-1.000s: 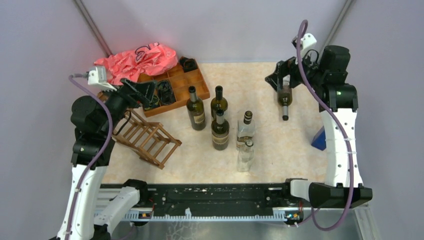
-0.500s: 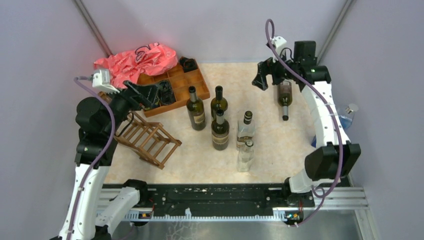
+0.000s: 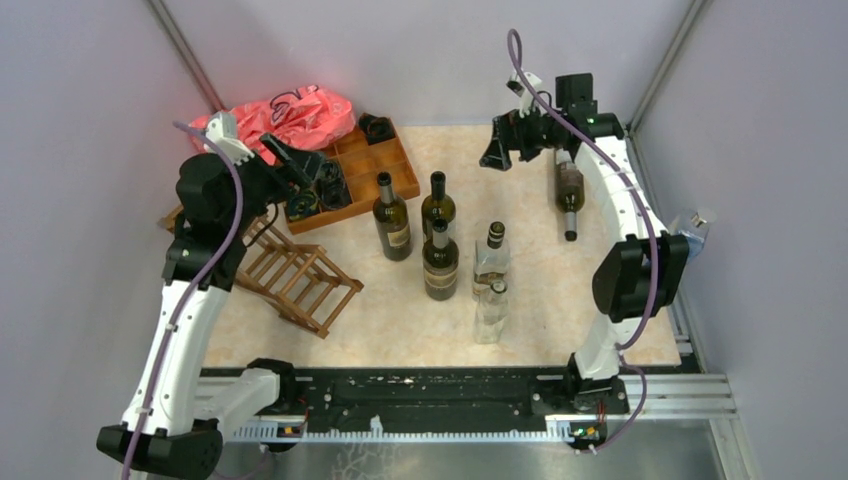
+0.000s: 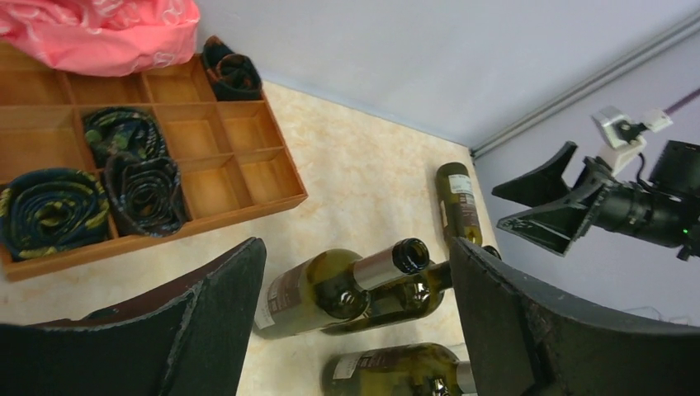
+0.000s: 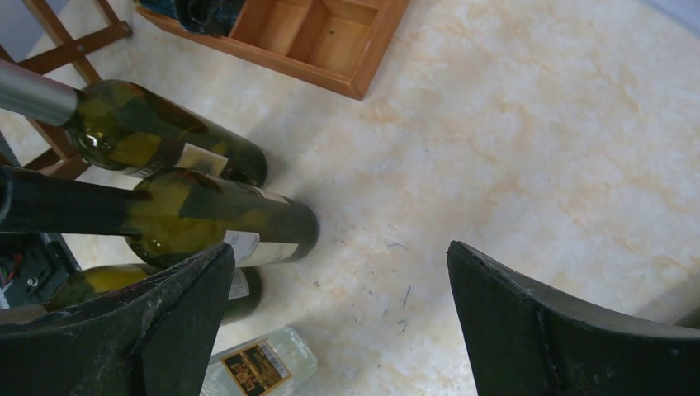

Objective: Put the wine bottle on the wine rack
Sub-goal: Adjust the wine rack at the center of the board.

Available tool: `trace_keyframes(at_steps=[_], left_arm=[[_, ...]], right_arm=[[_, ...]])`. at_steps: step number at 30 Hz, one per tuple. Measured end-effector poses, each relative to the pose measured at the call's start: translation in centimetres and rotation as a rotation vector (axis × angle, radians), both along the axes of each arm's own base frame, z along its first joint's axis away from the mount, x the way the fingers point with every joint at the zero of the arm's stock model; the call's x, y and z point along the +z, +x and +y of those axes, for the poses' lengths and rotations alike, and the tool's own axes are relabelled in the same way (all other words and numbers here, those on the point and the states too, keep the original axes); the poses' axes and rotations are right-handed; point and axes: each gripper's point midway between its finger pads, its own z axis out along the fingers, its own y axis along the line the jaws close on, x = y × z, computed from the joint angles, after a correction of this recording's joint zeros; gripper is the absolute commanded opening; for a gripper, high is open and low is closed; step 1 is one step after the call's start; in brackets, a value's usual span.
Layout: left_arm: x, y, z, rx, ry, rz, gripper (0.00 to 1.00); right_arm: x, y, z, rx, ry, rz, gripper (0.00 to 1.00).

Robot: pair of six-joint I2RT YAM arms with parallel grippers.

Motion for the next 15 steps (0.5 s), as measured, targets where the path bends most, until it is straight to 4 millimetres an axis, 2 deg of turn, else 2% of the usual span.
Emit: trace_keyframes(at_steps=[4, 7, 12, 15], left_arm=[[-0.2, -0.4, 1.4, 0.083, 0.001, 0.073, 0.78], [-1.0, -1.0, 3.4, 0.2, 0.004, 0.148, 0.77], [-4.9, -2.8, 6.7, 0.403, 0.009, 0.322, 0.78], [-6.9, -3.6, 8.0, 0.49, 0.014, 0.409, 0.79]], right_arm=[[1.1, 0.1, 0.9, 0.033, 0.052, -0.025, 0.99], [1.7, 0.3, 1.3, 0.042, 0.081, -0.041, 0.99], [2.6, 0.6, 1.7, 0.047, 0.112, -0.064, 0.99], [2.9, 0.6, 1.7, 0.049, 0.118, -0.08, 0.99]])
